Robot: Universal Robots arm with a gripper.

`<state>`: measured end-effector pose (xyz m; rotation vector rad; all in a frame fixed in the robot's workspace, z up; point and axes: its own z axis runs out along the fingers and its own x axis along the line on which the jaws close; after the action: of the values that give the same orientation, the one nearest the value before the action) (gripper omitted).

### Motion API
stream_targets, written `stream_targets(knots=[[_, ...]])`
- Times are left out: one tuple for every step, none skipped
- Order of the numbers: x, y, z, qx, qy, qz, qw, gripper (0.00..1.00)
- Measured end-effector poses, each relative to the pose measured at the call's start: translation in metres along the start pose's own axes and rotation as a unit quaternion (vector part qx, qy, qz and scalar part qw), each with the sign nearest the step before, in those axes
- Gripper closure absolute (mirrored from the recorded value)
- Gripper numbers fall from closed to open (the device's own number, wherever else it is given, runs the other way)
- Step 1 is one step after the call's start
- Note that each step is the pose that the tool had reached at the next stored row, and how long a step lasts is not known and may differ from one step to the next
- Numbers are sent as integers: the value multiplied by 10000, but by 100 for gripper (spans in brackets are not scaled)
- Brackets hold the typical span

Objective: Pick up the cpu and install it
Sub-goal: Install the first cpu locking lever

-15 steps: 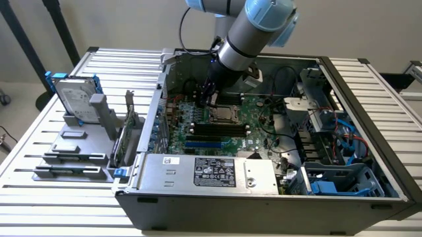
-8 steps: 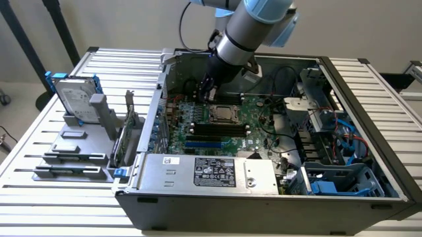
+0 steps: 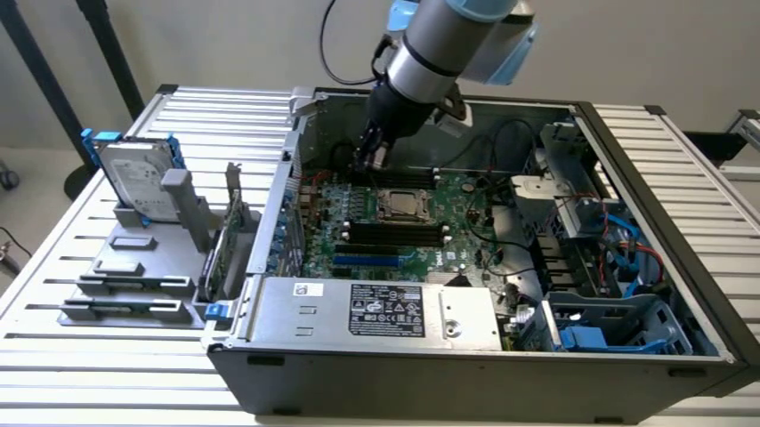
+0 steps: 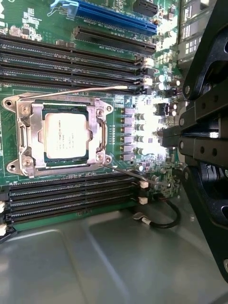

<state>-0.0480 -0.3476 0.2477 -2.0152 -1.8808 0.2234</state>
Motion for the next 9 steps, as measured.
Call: stream_targets(knots=[[0,-5,2,-6,17,41,10000,89],[-1,-12,5,-12,35,78,10000,89],[-2,-23,9,-15,51,105,9999,89],[-4,-35,14,-18,67,131,9999,89],[-5,-48,19,-21,83,151,9998,89],[-7,-65,25,-22,104,164,9998,89],[-8,-86,32,-22,132,172,9998,89],[-10,-108,39,-21,169,174,9997,89],[-12,-128,44,-17,217,173,9996,89]])
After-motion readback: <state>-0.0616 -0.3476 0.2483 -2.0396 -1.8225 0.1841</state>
